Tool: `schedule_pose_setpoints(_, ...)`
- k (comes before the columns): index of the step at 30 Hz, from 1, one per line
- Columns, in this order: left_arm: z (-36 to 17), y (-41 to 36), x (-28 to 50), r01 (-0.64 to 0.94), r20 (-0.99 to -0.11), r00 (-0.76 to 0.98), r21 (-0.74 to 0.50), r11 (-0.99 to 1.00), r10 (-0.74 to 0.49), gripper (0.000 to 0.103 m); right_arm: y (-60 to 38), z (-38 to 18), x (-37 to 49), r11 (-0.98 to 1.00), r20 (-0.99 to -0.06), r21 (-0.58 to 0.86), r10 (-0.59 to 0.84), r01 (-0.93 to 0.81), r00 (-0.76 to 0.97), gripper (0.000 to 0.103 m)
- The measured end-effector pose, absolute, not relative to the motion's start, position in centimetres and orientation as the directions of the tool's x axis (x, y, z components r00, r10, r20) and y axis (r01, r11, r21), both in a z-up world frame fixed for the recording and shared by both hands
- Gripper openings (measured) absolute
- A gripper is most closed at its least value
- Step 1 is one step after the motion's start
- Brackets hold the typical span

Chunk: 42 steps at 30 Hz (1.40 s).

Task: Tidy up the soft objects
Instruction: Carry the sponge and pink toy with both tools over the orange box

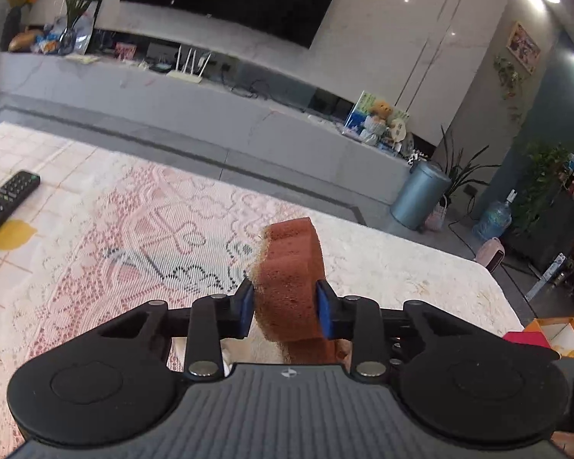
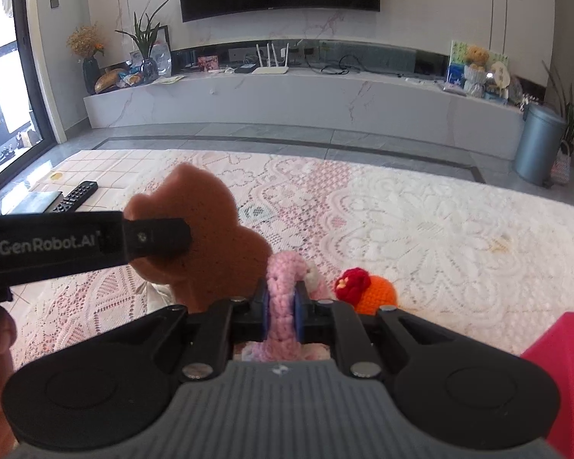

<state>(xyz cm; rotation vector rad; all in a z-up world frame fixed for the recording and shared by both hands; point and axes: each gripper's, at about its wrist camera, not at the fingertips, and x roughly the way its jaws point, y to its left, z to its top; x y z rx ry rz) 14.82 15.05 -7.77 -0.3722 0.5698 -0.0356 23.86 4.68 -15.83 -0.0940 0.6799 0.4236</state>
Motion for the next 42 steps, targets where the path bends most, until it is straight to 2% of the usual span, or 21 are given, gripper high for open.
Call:
schedule_pose_setpoints(13, -4.4, 11.8, 9.6, -0.029, -0.478, 0.874, -0.223, 0.974, -0.083, 0.037, 0.7, -11.4, 19.0, 0.935, -0.582, 0.026, 0.302, -0.355, 0.755, 0.010)
schedule_pose_setpoints(25, -1.6, 8.0, 4.1, -0.033, -0.504, 0.862, -0.164, 0.986, -0.056, 0.037, -5.0, -6.4, 11.3, 0.938, -0.501, 0.115, 0.340, -0.328, 0.796, 0.010)
schedule_pose_setpoints(32, -0.1, 4.5, 1.8, 0.035, -0.483, 0.870, -0.142, 0.989, -0.100, 0.037, -10.2, -4.4, 6.7, 0.947, -0.453, 0.149, 0.322, -0.286, 0.831, 0.010)
schedule_pose_setpoints(42, 1.4, -1.4, 1.4, 0.209, -0.434, 0.868, -0.118, 0.971, -0.240, 0.037, -19.1, -2.9, 3.3, 0.958, -0.422, 0.215, 0.265, -0.188, 0.867, 0.010)
